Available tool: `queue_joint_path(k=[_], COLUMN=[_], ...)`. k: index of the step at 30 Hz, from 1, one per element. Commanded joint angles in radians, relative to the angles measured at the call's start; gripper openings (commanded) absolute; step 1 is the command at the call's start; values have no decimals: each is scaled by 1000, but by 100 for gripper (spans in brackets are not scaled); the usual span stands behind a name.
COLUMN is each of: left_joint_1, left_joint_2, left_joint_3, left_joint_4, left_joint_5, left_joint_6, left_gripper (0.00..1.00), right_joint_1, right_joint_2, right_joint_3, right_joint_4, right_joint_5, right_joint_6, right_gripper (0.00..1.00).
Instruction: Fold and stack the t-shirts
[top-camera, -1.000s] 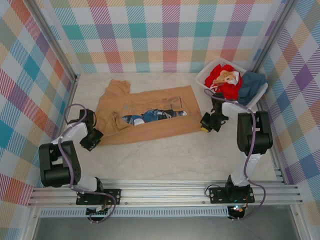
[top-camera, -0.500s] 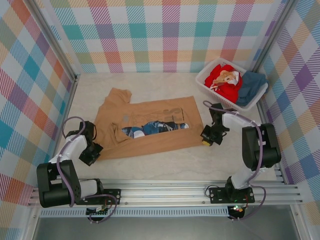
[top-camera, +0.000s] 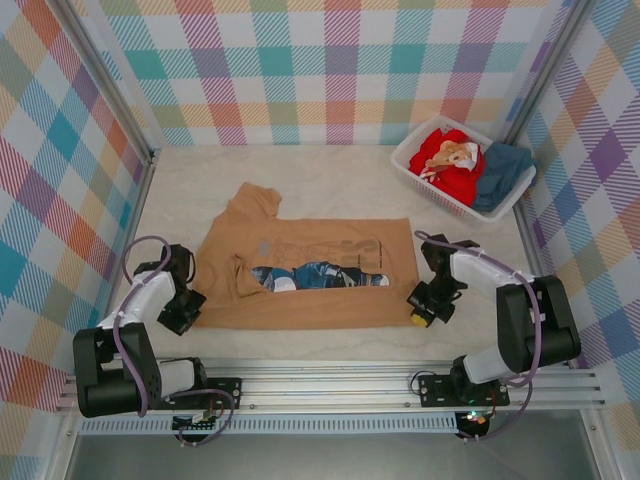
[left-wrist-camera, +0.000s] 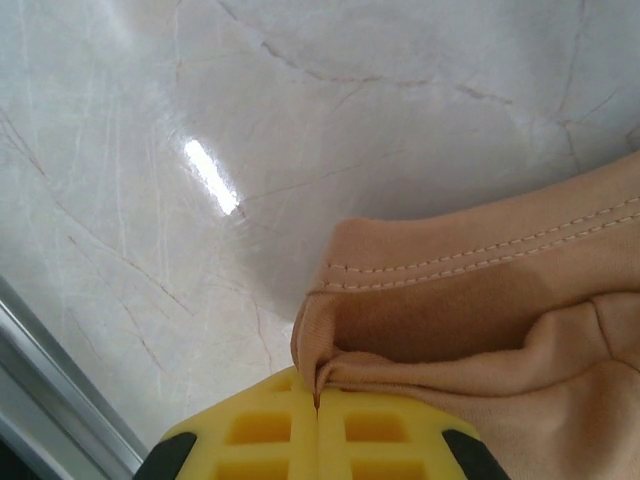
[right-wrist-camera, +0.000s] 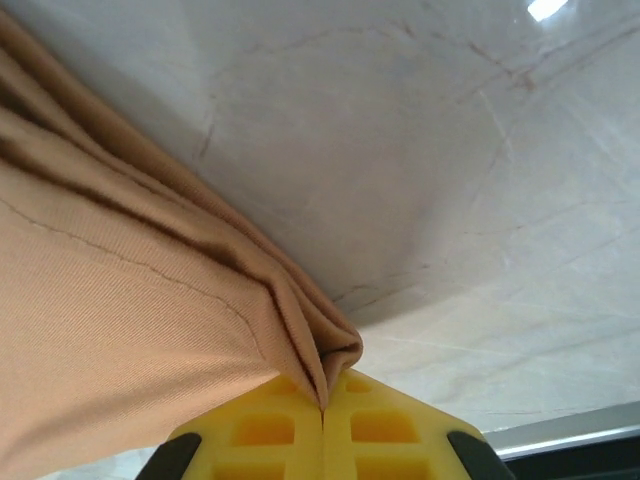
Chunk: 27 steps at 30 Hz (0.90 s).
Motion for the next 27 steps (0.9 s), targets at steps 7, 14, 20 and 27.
queue_joint_path(k=[7, 14, 20, 27], left_joint_1=[-125, -311, -336, -341], left_joint_2=[-103, 5, 106, 223], left_joint_3=[172, 171, 149, 174], left_joint_4=[-152, 84, 179, 243], left_joint_5=[-55, 254, 268, 246], left_joint_6=[-32, -51, -40, 13], left_gripper=[50, 50, 50, 40], right_joint_1=[4, 46, 136, 162], right_joint_2=[-174, -345, -335, -319], right_joint_3=[71, 10, 55, 46], right_joint_4=[-128, 414, 625, 637], right_joint_5=[98, -289, -433, -407], right_joint_6=[20, -174, -222, -204], right_gripper=[43, 48, 53, 51])
